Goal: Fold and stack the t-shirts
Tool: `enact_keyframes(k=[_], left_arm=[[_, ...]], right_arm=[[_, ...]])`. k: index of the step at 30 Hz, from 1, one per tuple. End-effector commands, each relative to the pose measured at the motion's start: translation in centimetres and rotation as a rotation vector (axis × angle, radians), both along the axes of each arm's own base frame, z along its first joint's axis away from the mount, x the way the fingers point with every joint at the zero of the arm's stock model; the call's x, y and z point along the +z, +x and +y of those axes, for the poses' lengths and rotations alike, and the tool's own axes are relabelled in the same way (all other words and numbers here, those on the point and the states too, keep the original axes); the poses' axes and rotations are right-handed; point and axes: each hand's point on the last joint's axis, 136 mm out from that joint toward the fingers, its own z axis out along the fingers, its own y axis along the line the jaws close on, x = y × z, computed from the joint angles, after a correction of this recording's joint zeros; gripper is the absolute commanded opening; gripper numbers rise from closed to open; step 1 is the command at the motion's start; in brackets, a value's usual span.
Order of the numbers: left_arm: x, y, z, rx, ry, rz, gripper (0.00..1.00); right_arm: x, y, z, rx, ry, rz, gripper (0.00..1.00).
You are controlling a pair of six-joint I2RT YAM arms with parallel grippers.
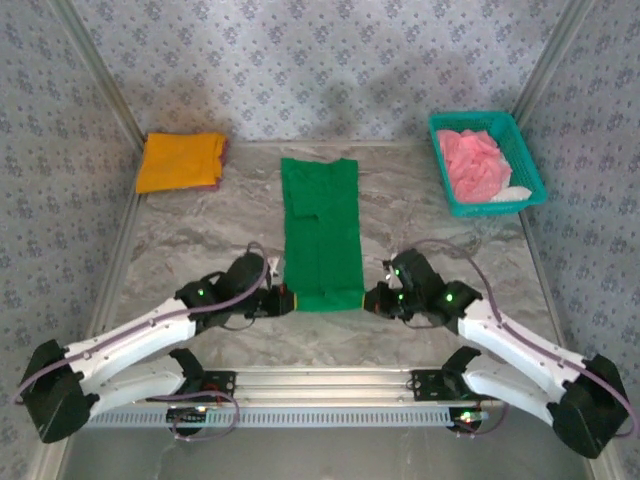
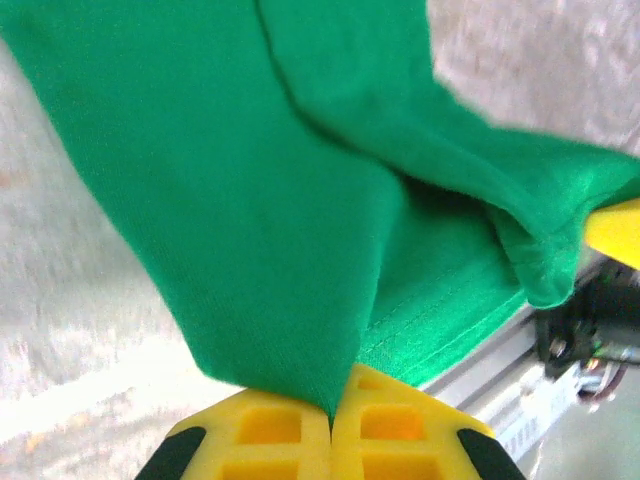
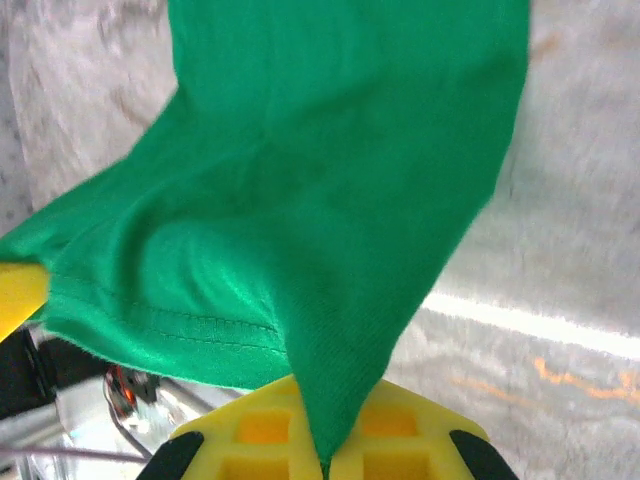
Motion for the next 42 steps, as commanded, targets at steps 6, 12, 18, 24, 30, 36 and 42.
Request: enact_keyframes(k=[6, 12, 18, 24, 30, 36, 42], left_arm=[[4.4, 8.3, 1.1, -0.031, 0.003, -0.116, 0.00], [2.6, 13.6, 0.7, -0.039, 0.017, -0.115, 0.00], [1.7, 17.4, 0.4, -0.064, 0.052, -0.118, 0.00], [1.3, 21.4, 0.9, -0.064, 0.105, -0.145, 0.00], [0.1, 24.6, 0.2, -0.089, 0.119, -0.132, 0.00], [-0.7, 27.4, 1.0, -0.056, 0.208, -0.146, 0.42], [4.1, 30.5, 3.2, 0.067, 0.292, -0.247, 0.59]], right_arm=[[3.8, 8.8, -0.2, 0.056, -0.069, -0.105, 0.00], [3.2, 15.2, 1.2, 0.103, -0.098, -0.137, 0.00], [2.6, 20.0, 2.5, 0.112, -0.108, -0.142, 0.00], [2.0, 23.1, 2.2, 0.085, -0.128, -0.154, 0.00], [1.5, 25.3, 2.3, 0.079, -0.140, -0.153, 0.00], [0.7, 27.9, 2.4, 0.059, -0.151, -0.148, 0.18], [5.2, 31.2, 0.9, 0.022, -0.196, -0.236, 0.48]])
